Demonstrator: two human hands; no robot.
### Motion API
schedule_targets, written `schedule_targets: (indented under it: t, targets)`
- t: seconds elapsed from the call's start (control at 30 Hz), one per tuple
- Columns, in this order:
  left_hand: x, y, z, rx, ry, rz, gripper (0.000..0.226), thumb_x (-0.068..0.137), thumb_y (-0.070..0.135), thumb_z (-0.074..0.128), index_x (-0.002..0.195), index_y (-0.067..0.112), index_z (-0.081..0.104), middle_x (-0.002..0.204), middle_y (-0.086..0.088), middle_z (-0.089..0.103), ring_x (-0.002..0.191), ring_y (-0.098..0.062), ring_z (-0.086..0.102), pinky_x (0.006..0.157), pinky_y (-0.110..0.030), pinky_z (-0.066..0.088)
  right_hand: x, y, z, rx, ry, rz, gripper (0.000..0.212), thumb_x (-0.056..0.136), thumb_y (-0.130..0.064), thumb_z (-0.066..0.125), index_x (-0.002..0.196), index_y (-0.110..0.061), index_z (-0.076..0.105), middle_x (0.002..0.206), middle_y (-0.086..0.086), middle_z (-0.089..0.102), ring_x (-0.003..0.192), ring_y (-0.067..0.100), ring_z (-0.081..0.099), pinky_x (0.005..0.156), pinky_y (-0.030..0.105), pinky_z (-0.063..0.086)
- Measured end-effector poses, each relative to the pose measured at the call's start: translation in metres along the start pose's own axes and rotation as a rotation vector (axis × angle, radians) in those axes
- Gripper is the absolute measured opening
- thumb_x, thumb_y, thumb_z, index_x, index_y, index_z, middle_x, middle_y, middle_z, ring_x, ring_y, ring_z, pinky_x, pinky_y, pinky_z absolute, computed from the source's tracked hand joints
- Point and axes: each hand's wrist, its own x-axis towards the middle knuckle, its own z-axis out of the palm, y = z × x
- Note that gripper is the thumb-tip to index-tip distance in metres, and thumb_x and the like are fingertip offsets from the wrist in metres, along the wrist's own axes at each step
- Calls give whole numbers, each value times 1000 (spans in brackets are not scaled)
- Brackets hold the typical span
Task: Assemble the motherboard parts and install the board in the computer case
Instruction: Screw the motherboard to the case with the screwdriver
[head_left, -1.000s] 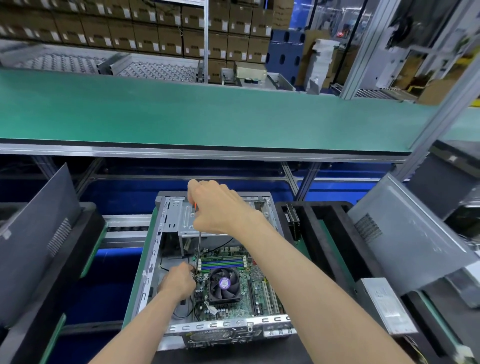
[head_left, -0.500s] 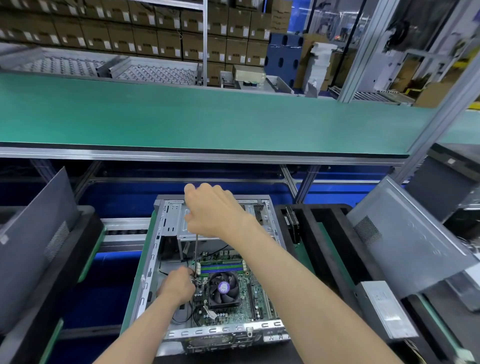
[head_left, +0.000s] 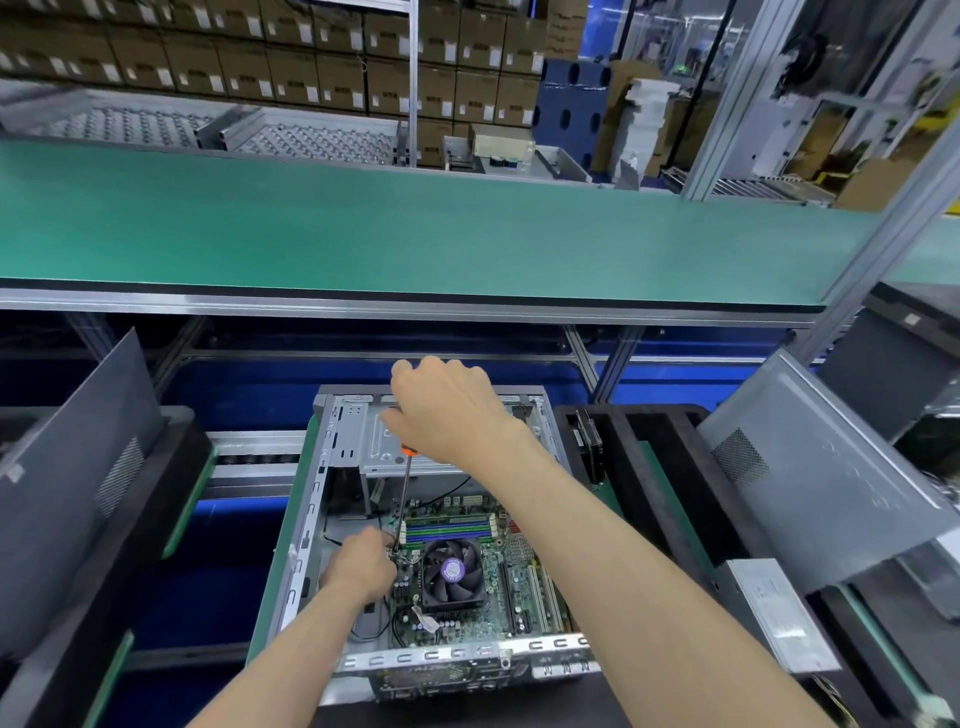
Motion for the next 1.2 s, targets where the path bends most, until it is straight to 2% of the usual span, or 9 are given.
schedule_targets:
  t: [0.2,0.27,0.4,0.6,0.67,0.83,0.97,1.1,1.2]
  targets:
    - [0,1,1,-9,5,-15,54,86,2,46,134,26,53,127,0,61,92,-17,60,78,-29,53,-3,0,-6,212,-75,-47,29,76,-12,62,102,-12,50,93,5,56,79,32,53,62,36,35]
    - [0,1,1,-13,6,-17,54,86,2,46,134,26,53,128,0,61,91,-16,60,77,-29,52,-2,-2,-5,195,-66,-44,25,82,-14,62,101,-10,48,89,7,54,78,33,52,62,37,36]
    - [1,1,2,-13,13,-20,53,86,1,46,133,26,54,130,2,60,92,-15,57,77,-28,50,1,-3,1,68,-18,-15,23,94,-26,56,93,-13,37,70,-2,28,74,32,41,65,39,32]
    - [3,-1,3,-17,8,-13,54,85,2,45,132,26,55,132,3,60,92,-14,56,75,-27,48,-2,0,-5,205,-95,-74,33,75,-13,64,104,-11,48,96,6,52,78,31,49,61,36,34]
    - [2,0,2,-18,4,-14,53,85,2,45,132,26,54,133,4,59,93,-13,57,75,-27,48,-1,0,-5,189,-93,-63,29,79,-13,64,102,-10,47,91,8,53,78,31,48,61,37,34]
    - [-3,2,-2,-13,-4,-5,54,86,2,46,134,26,54,134,4,59,97,-14,61,78,-29,52,2,1,0,51,-37,-3,21,95,-24,54,94,-12,37,70,-1,28,74,31,42,66,39,31]
    - [-6,4,-3,-8,-7,-12,51,86,1,46,130,24,56,131,2,60,91,-14,59,74,-27,49,-2,3,-5,147,-75,-41,29,80,-17,64,100,-12,43,86,4,48,77,32,51,62,38,37]
    - [-11,14,-13,-117,177,-43,15,84,-1,50,86,11,59,92,-10,65,69,-19,58,68,-37,58,-3,4,-6,255,-123,-24,36,74,-5,61,106,-9,46,89,11,55,80,34,56,63,45,53]
    - [-12,17,-24,-417,393,-16,16,84,7,55,90,13,69,84,-4,69,67,-17,62,57,-28,50,-5,7,-1,269,-88,-9,35,77,-7,63,106,-10,45,85,12,54,76,33,57,63,47,55]
